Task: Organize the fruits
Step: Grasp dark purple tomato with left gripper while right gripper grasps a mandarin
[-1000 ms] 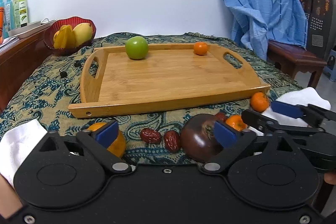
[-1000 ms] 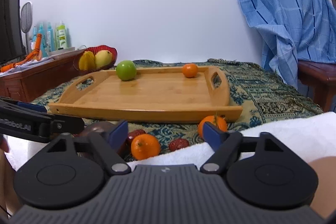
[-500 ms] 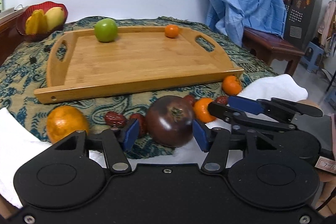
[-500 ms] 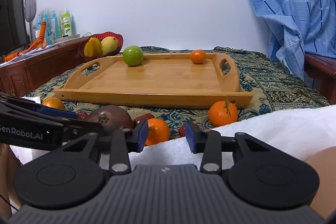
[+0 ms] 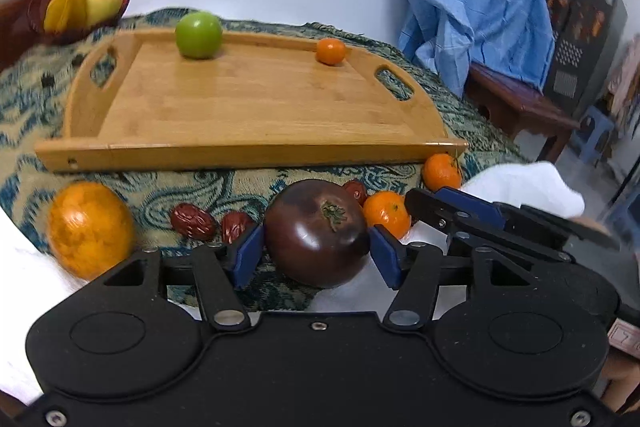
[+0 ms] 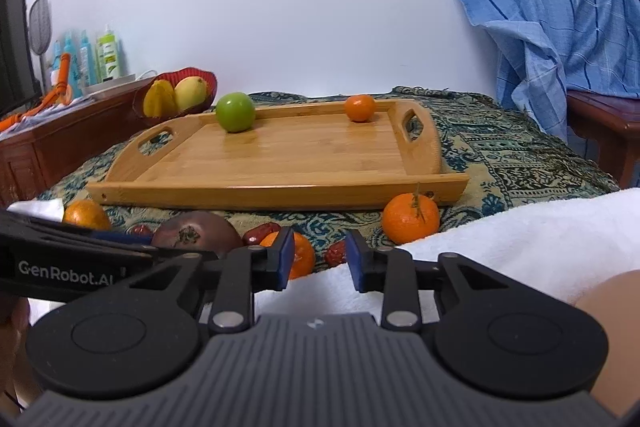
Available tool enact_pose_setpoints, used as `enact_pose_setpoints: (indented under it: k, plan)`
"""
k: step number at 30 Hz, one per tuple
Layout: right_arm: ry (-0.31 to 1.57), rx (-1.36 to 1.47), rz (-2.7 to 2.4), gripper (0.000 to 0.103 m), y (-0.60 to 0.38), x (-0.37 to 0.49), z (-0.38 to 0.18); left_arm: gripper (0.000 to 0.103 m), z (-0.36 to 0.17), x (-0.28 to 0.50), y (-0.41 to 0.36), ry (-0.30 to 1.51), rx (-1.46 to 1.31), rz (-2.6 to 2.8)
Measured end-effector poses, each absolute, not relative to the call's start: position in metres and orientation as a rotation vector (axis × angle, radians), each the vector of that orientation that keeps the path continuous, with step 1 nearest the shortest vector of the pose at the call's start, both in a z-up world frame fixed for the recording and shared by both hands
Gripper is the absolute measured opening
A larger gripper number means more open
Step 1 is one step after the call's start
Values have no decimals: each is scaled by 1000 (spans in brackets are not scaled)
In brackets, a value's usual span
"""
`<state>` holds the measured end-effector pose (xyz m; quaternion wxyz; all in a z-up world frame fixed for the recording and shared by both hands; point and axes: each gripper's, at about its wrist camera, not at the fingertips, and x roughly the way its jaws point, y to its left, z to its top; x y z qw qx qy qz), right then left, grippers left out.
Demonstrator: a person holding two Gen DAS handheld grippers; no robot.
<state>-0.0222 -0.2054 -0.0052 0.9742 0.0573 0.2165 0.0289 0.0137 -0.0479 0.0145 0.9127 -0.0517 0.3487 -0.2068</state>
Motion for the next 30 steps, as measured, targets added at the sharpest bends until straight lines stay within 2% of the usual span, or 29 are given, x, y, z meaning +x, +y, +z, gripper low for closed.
enact_pose_setpoints:
  k: [18,21,22,23,30]
  plan:
    - [433,62,139,38,-192,-25,-8,53,28,7,-41,660,-101,-331]
    - [438,35,150,44,-186,-24,-9,53,29,7,-41,654,-84,-326]
    - [438,26,148,50,-185,-24,-9,53,28,7,-42,655,-79,-326]
    - [439,18,144,52,-183,-23,-9,53,28,7,-42,656,-75,-325]
    - [453,-10,129,60,-180,-18,-13,58,24,12,-47,637,-9,-351]
